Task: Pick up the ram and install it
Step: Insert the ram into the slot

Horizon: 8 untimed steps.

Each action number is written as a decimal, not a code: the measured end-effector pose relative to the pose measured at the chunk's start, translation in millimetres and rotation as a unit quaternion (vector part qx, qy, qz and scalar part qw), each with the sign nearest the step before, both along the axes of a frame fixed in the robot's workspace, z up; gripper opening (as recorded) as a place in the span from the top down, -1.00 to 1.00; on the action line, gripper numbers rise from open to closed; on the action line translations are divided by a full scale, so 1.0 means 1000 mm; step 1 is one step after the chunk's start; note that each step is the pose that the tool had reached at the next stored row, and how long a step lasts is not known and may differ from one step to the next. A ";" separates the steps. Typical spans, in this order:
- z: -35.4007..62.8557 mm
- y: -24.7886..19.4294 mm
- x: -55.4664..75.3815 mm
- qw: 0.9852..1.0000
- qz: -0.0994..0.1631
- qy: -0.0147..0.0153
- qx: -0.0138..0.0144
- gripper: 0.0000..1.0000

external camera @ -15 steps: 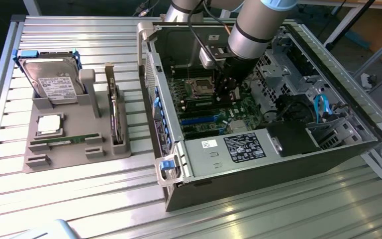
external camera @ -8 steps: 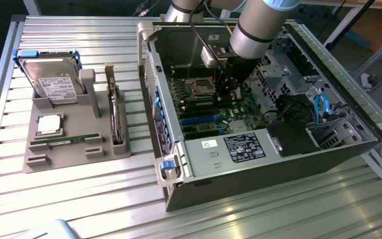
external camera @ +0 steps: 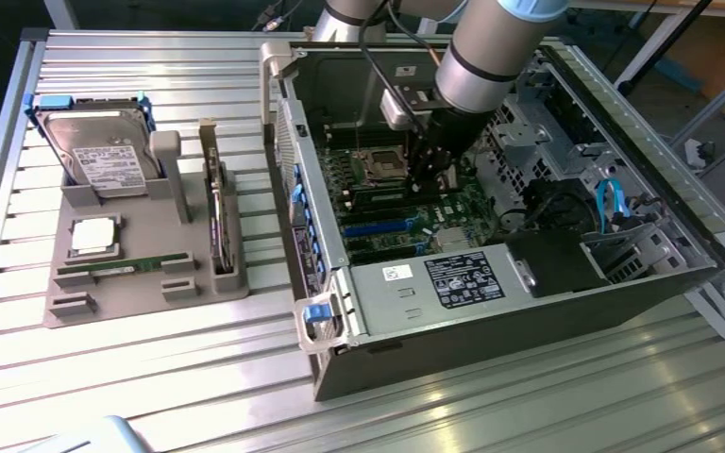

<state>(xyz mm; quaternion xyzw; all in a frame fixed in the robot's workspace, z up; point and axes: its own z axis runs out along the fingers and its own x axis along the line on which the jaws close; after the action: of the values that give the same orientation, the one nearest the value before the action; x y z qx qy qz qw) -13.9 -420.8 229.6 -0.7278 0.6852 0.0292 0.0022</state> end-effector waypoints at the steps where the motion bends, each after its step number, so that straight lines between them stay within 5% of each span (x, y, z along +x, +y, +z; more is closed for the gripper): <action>1: -0.0001 0.0000 -0.002 1.000 0.000 0.000 0.000 0.72; 8: -0.0003 0.0000 -0.007 1.000 0.000 0.000 0.000 0.72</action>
<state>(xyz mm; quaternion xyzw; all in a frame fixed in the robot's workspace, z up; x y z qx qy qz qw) -21.2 -420.9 229.3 -0.7278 0.6852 0.0292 0.0022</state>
